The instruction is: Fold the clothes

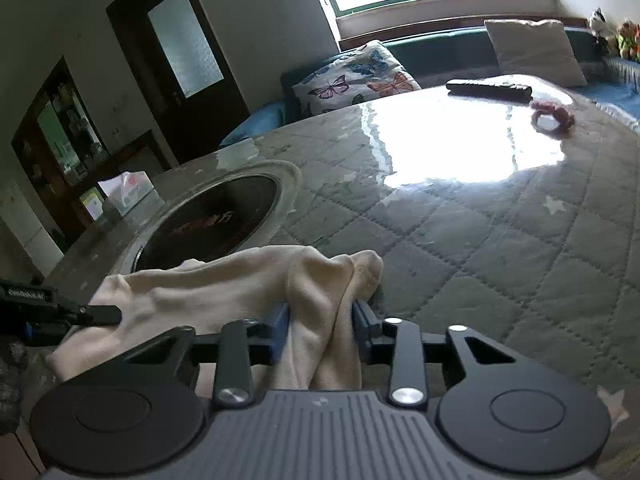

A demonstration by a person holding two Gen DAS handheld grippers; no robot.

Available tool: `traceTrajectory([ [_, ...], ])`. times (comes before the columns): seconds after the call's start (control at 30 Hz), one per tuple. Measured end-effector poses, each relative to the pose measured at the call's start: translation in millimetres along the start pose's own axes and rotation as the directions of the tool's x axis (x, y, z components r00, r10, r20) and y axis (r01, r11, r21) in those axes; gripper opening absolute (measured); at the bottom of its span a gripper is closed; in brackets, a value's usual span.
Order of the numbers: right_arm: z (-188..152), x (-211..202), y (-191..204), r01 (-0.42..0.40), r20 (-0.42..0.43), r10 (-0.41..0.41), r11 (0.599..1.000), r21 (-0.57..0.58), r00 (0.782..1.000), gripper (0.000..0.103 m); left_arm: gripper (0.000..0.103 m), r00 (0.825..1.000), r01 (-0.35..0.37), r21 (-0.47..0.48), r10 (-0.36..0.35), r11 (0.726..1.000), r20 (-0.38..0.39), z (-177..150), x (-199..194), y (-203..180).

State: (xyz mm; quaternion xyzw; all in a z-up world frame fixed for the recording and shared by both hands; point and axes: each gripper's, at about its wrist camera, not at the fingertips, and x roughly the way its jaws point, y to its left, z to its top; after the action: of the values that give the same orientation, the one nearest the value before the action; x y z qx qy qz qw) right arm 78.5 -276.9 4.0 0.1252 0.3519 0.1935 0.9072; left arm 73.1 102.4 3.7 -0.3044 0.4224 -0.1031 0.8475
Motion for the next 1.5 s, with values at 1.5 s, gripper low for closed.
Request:
traceTrajectory([
  [1.5, 92, -19, -136, 0.354, 0.111, -0.355, 0.935, 0.035, 0.928, 0.017, 0.052, 0.996, -0.063, 0.419, 0.086, 0.906, -0.036, 75, 172, -182],
])
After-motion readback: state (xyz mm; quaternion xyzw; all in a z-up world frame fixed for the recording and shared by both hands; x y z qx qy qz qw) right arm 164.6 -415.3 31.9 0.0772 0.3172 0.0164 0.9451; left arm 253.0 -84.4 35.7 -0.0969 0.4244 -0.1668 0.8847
